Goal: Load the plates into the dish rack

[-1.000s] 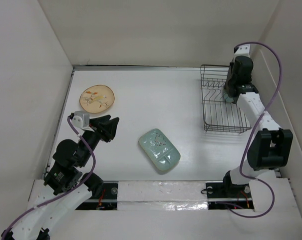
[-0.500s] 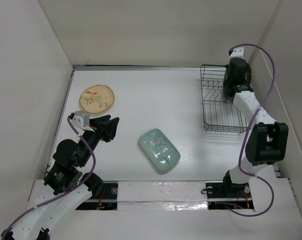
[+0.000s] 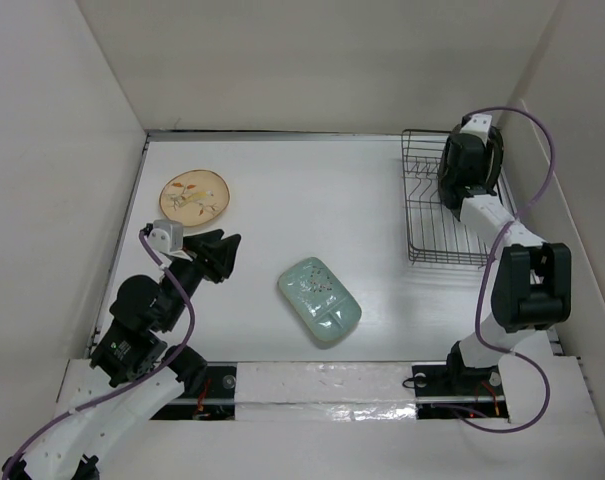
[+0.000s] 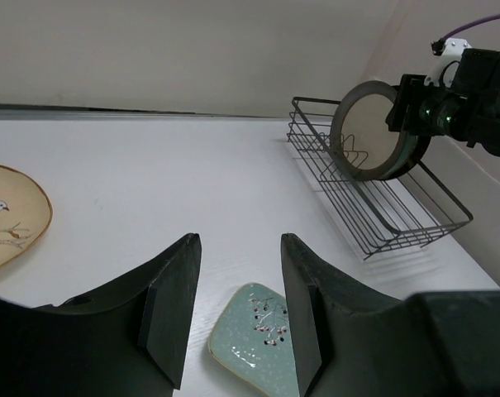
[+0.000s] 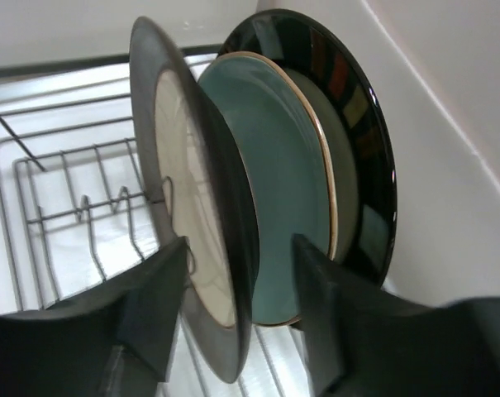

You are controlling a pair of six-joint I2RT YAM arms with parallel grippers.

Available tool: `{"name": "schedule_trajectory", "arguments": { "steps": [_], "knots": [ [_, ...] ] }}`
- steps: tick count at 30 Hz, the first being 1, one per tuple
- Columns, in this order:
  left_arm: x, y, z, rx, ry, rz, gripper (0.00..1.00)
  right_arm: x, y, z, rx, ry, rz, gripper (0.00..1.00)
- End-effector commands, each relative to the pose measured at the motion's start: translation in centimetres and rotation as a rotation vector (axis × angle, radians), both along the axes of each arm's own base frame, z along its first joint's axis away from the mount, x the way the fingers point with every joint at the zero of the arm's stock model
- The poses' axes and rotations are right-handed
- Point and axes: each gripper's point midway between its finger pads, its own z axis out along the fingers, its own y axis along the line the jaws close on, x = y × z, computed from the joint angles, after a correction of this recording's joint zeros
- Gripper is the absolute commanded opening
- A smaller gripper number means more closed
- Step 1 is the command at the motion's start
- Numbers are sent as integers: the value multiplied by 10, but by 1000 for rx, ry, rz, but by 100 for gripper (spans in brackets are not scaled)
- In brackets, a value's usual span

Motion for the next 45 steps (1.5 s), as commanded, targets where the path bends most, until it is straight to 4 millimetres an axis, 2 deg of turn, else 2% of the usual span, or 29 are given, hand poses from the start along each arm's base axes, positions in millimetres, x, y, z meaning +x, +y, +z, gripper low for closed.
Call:
{"name": "schedule_trajectory", "arguments": {
  "steps": [1, 3, 5, 8, 10, 11, 12, 13, 14, 16, 17, 18, 19, 20, 22, 23, 24, 26, 27, 28, 29, 30, 31, 33, 34, 35, 37, 38, 45],
  "knots": [
    [6, 0, 7, -21, -25, 19, 41, 4, 7, 48, 74, -188, -33, 65],
    [8, 0, 4, -12, -14, 25, 41, 1, 8, 72, 114, -258, -40, 77],
    [10, -2, 0, -1, -1, 27, 41, -5, 11, 91, 150, -288, -30, 78],
    [14, 0, 0, 1, 3, 45, 40, -9, 41, 123, 198, -368, 70, 79],
    [16, 1, -4, 10, 16, 56, 37, -13, 74, 141, 252, -410, 175, 64],
    [17, 1, -5, 14, 21, 60, 30, -10, 100, 145, 304, -422, 275, 49],
    [18, 2, -4, 12, 20, 66, 25, -7, 120, 143, 337, -414, 335, 16],
    [19, 5, -2, 8, 18, 88, 21, -8, 155, 140, 379, -400, 425, 2],
    [21, 7, -2, 8, 17, 100, 11, -7, 188, 141, 444, -398, 530, 0],
    [23, 11, -3, 9, 23, 131, 1, -4, 258, 112, 507, -316, 676, 0],
    [24, 13, -4, 12, 27, 138, 0, -3, 286, 116, 565, -316, 730, 0],
    [25, 15, -4, 11, 28, 157, 0, -2, 331, 91, 599, -255, 804, 0],
    [26, 17, -5, 10, 28, 167, 0, 6, 337, 80, 621, -237, 794, 0],
    [27, 18, -5, 12, 29, 177, 0, 0, 374, 88, 695, -246, 856, 0],
    [29, 20, -8, 18, 38, 192, 0, 3, 411, 72, 765, -205, 895, 5],
    [30, 19, -9, 19, 44, 192, 0, 9, 434, 38, 825, -139, 894, 6],
    [30, 19, -10, 21, 46, 192, 0, 8, 458, 46, 871, -146, 930, 12],
    [31, 20, -10, 23, 47, 201, 2, 9, 487, 29, 988, -108, 934, 22],
    [32, 20, -10, 23, 47, 203, 5, 10, 508, -10, 1019, -36, 927, 35],
    [32, 20, -11, 25, 49, 201, 6, 14, 523, -3, 1060, -50, 941, 43],
    [33, 18, -13, 29, 55, 195, 11, 14, 535, -13, 1118, -28, 920, 47],
    [33, 16, -13, 33, 58, 189, 13, 17, 548, -51, 1134, 28, 891, 56],
    [33, 16, -13, 30, 58, 189, 15, 18, 565, -40, 1168, 13, 910, 60],
    [34, 16, -13, 32, 57, 189, 18, 13, 586, -60, 1235, 84, 899, 61],
    [34, 16, -13, 33, 58, 187, 19, 13, 595, -91, 1240, 130, 874, 62],
    [34, 14, -16, 36, 66, 184, 20, 10, 608, -82, 1270, 130, 897, 63],
    [37, 18, -18, 40, 76, 212, 22, 6, 622, -105, 1292, 170, 885, 64],
    [39, 20, -21, 45, 87, 227, 23, 4, 629, -99, 1293, 167, 891, 64],
    [50, 10, -29, 65, 148, 227, 26, 6, 643, -130, 1350, 213, 832, 65]
  ]
}}
